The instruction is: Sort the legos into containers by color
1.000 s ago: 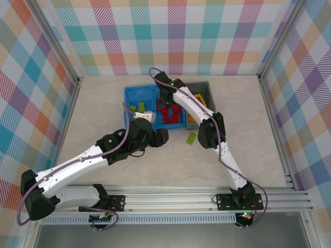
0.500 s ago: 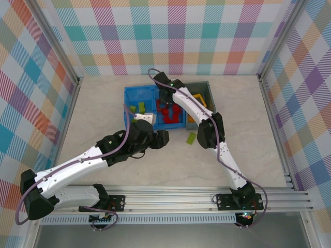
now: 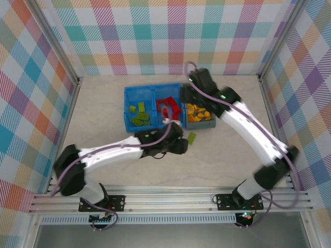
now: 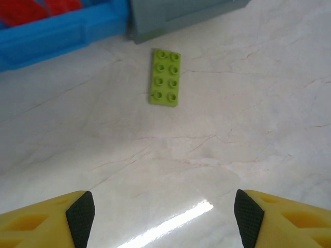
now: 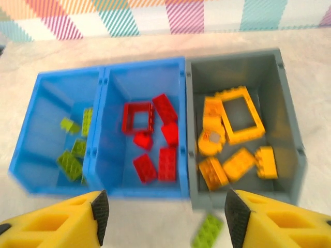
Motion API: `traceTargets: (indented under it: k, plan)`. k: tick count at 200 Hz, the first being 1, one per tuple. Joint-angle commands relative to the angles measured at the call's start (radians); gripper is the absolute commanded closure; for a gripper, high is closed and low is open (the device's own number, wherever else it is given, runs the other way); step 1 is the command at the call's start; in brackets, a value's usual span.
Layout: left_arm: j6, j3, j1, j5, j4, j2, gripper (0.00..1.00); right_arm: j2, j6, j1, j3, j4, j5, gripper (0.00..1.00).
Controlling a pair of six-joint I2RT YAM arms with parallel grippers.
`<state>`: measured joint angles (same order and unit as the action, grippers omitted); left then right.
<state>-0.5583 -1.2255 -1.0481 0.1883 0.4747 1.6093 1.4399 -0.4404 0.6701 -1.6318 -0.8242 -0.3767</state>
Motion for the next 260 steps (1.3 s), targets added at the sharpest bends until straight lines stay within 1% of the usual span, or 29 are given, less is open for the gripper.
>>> traceTargets:
  k: [1,24,40,52,69,101,117,139,167,189,208,236,260]
  plan:
    - [0.034,-0.190,-0.012,0.036,0.137,0.179,0.25,-0.154,-0.004,-0.004,0.160,-0.065,0.087,0.36]
    - [0.001,-0.420,-0.011,0.057,0.306,0.381,0.25,-0.361,0.009,-0.006,0.234,-0.180,0.123,0.32]
    - [-0.009,-0.577,-0.011,0.070,0.423,0.502,0.26,-0.473,0.032,-0.008,0.245,-0.239,0.132,0.29]
    - [-0.013,-0.681,-0.008,0.085,0.497,0.573,0.26,-0.529,0.055,-0.007,0.249,-0.267,0.153,0.28]
    - [-0.003,-0.770,0.007,0.051,0.538,0.647,0.27,-0.599,0.075,-0.007,0.269,-0.268,0.201,0.27]
    - [0.030,-0.934,0.026,0.036,0.630,0.767,0.29,-0.688,0.036,-0.007,0.323,-0.262,0.211,0.27]
    - [0.032,-0.960,0.043,0.027,0.643,0.792,0.30,-0.713,0.017,-0.007,0.346,-0.260,0.218,0.27]
    - [0.056,-0.974,0.061,-0.006,0.620,0.811,0.30,-0.726,-0.001,-0.007,0.372,-0.259,0.228,0.27]
    - [0.070,-1.032,0.077,-0.016,0.655,0.858,0.33,-0.730,-0.007,-0.008,0.381,-0.254,0.231,0.27]
    - [0.084,-1.033,0.084,-0.034,0.633,0.871,0.38,-0.728,-0.007,-0.008,0.383,-0.252,0.226,0.27]
    - [0.092,-1.046,0.086,-0.047,0.626,0.889,0.45,-0.727,-0.010,-0.008,0.388,-0.247,0.227,0.27]
    - [0.093,-1.091,0.086,-0.048,0.655,0.926,0.48,-0.728,-0.019,-0.007,0.401,-0.239,0.232,0.28]
    - [0.091,-1.094,0.086,-0.068,0.667,0.939,0.54,-0.731,-0.026,-0.008,0.411,-0.234,0.232,0.28]
